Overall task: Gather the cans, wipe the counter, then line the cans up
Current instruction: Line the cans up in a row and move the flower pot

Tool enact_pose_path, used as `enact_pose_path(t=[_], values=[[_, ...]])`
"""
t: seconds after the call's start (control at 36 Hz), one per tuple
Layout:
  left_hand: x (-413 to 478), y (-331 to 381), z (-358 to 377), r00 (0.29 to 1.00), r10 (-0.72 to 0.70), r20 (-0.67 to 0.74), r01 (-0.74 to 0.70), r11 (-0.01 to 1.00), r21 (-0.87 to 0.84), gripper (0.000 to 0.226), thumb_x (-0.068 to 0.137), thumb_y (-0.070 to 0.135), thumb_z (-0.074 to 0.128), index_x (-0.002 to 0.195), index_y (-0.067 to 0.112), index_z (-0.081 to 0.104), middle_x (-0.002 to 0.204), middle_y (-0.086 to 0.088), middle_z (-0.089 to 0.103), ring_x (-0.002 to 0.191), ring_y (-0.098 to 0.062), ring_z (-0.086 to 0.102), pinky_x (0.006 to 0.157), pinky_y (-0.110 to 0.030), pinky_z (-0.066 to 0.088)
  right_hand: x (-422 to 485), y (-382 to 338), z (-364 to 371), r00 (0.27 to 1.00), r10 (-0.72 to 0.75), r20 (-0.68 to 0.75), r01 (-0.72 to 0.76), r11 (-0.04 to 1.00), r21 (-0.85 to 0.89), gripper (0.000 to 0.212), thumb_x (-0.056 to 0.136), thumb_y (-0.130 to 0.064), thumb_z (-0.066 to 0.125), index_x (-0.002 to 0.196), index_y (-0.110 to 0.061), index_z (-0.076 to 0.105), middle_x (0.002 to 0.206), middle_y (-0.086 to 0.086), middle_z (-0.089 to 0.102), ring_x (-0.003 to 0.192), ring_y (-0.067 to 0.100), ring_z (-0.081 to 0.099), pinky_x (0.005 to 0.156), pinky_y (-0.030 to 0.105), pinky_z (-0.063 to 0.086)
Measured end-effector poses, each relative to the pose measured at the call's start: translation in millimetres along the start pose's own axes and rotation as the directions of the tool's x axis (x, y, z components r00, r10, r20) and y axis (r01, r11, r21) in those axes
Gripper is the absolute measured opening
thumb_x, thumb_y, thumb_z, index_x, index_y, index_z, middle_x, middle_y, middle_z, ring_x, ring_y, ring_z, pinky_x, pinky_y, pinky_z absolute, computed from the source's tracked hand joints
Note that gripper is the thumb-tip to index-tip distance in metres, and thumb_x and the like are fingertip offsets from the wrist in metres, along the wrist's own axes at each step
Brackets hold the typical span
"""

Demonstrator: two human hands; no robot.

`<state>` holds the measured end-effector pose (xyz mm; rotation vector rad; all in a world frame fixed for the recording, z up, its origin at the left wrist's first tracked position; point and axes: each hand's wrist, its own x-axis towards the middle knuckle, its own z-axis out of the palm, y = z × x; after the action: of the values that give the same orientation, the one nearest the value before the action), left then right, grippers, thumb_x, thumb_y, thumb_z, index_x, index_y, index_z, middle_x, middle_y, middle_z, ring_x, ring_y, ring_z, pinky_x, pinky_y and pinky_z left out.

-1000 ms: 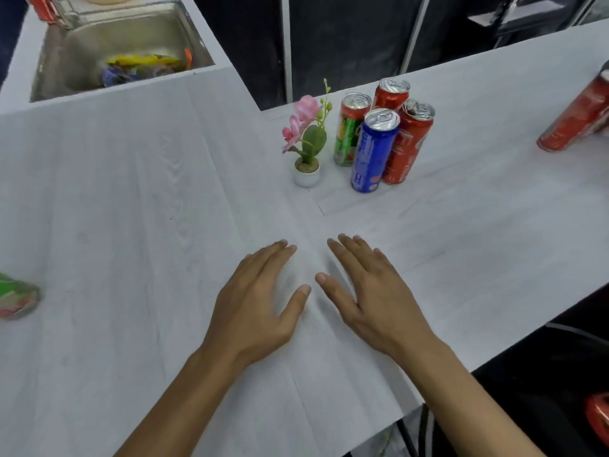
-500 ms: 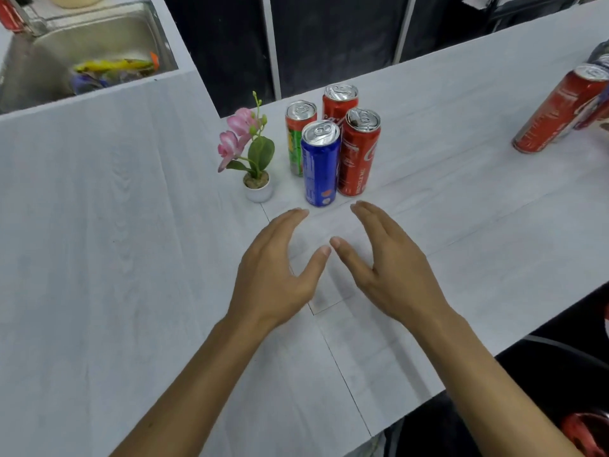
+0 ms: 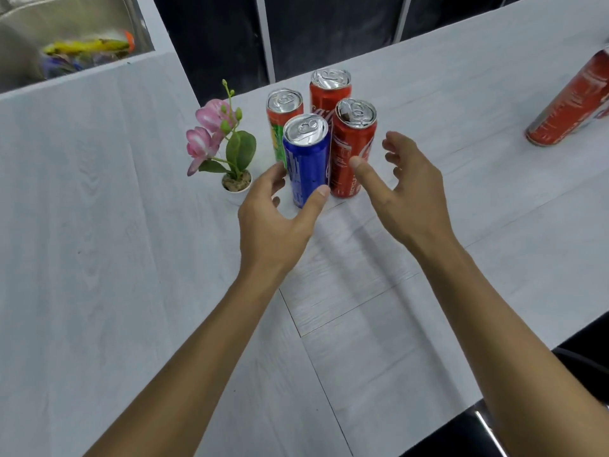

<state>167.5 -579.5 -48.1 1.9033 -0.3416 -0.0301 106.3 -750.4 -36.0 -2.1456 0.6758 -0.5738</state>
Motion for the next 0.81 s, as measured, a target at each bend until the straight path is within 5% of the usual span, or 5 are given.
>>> enact_pose_path(t=[0.19,0.33,0.53,0.69,0.81], values=[[12.1,-3.5,13.0,1.0,-0.025,-0.019,0.025,0.999,-0.035,0.067,0.08,0.049,0.082,0.137,0.02,0.062,0.125,0.013,0.069,0.115,0.002,0.063,0.093,-0.007,0.047,16.1,16.2,14.2,0.995,-0.013,0.102,0.011,1.0,0.024,0.083,0.086,-0.064,0.067,0.153,-0.022,0.04,0.15,-0.004,0.053,0.125,0.005,0.052,0.1,0.027,0.045],[18.0,-8.6,15.6,1.0,-0.013,-0.029,0.013,1.0,0.011,0.073,0.075,0.047,0.088,0.137,0.018,0.062,0.125,0.008,0.071,0.113,0.0,0.064,0.091,-0.002,0.045,21.8,18.8,22.4,0.989,-0.055,0.137,0.052,0.998,0.026,0.075,0.085,-0.049,0.077,0.147,-0.022,0.045,0.142,-0.007,0.059,0.114,-0.005,0.049,0.086,0.008,0.037],[23.7,-13.1,19.7,0.999,-0.014,-0.048,0.017,0.998,0.061,0.069,0.075,0.045,0.088,0.134,0.016,0.065,0.123,0.005,0.073,0.108,-0.006,0.068,0.084,0.0,0.047,27.6,20.8,25.2,0.99,-0.063,0.128,0.06,0.998,0.032,0.069,0.082,-0.045,0.082,0.139,-0.02,0.052,0.131,-0.007,0.065,0.103,-0.003,0.057,0.079,0.002,0.04],[19.4,-13.5,15.8,0.999,-0.019,-0.051,0.021,0.999,0.042,0.063,0.075,0.038,0.089,0.129,0.013,0.068,0.118,0.005,0.074,0.095,0.007,0.066,0.078,0.0,0.047,22.2,23.1,26.1,0.995,-0.044,0.092,0.041,0.999,0.036,0.071,0.078,-0.048,0.084,0.136,-0.021,0.055,0.116,-0.022,0.058,0.085,-0.027,0.05,0.073,-0.008,0.038],[12.7,-13.7,7.6,0.998,-0.023,-0.051,0.025,0.999,0.036,0.064,0.076,0.037,0.089,0.13,0.013,0.067,0.121,0.003,0.074,0.101,-0.004,0.069,0.081,-0.002,0.049,10.4,21.3,24.8,0.997,-0.039,0.068,0.036,0.999,0.037,0.07,0.076,-0.047,0.086,0.134,-0.02,0.057,0.111,-0.024,0.056,0.083,-0.031,0.05,0.072,-0.008,0.037]])
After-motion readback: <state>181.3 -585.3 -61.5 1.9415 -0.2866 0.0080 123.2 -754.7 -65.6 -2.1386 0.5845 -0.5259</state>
